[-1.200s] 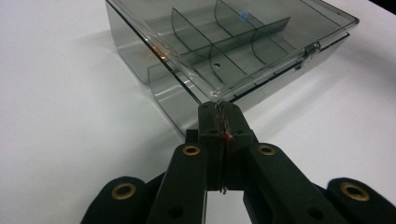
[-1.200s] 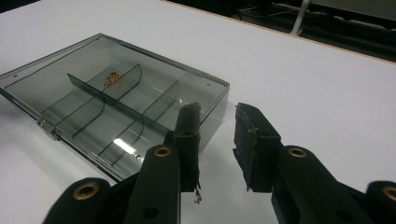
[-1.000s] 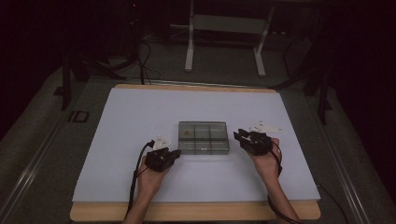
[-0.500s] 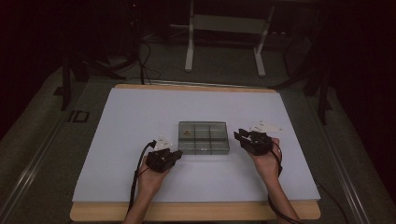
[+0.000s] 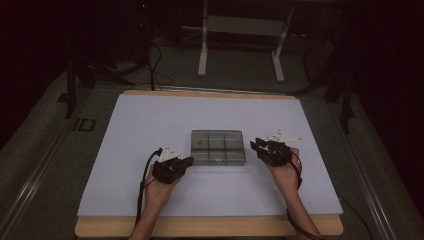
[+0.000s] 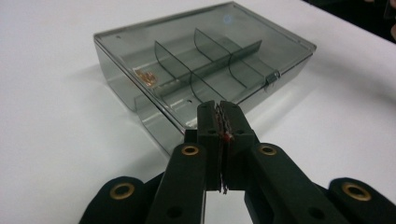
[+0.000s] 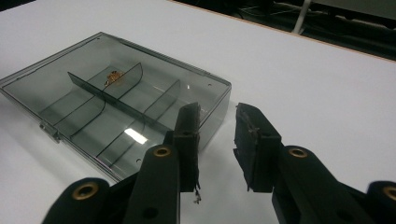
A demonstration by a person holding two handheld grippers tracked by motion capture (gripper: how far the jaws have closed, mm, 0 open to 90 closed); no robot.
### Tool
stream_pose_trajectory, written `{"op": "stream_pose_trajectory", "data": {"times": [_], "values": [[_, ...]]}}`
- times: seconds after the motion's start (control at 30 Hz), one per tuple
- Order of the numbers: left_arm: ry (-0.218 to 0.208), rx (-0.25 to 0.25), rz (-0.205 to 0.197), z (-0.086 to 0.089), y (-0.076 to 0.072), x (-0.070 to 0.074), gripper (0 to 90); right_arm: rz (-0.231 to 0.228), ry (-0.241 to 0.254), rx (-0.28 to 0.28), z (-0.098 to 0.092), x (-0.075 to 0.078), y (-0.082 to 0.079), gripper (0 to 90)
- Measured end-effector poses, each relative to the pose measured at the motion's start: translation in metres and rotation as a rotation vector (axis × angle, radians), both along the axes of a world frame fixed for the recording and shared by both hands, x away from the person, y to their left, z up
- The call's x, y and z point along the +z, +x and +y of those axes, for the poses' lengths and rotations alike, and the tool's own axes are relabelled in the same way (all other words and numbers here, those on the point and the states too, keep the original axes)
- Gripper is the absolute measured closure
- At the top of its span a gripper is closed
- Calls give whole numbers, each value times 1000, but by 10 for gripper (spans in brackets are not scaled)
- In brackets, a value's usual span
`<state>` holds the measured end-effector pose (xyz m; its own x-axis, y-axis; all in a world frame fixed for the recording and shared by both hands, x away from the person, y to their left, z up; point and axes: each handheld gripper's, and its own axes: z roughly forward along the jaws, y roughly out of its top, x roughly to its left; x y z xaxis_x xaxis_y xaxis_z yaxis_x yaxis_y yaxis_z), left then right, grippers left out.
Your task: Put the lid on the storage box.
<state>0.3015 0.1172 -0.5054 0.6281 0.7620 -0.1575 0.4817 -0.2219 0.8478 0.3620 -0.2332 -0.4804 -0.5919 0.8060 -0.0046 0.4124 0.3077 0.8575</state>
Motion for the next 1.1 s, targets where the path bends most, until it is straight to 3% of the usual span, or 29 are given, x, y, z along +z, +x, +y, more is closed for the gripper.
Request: {"op": "stream_pose_trajectory", "data": {"times": [0.23,0.37,0.63,0.73,0.9,1.1], "values": [[-15,29,-24,6,0,3,865,1,-1,0,0,0,0,704],[-32,89,-41,17,0,3,847,2,0,-2,-1,-1,0,701],[-27,143,-43,26,3,1,801,2,-1,-3,-1,-1,1,700],[-20,151,-26,31,6,-3,721,4,0,-5,-1,-2,1,700],[39,186,-7,35,13,-9,560,6,3,-7,-3,-2,2,694],[94,278,1,47,19,-17,502,10,4,-15,-5,-3,3,682]]}}
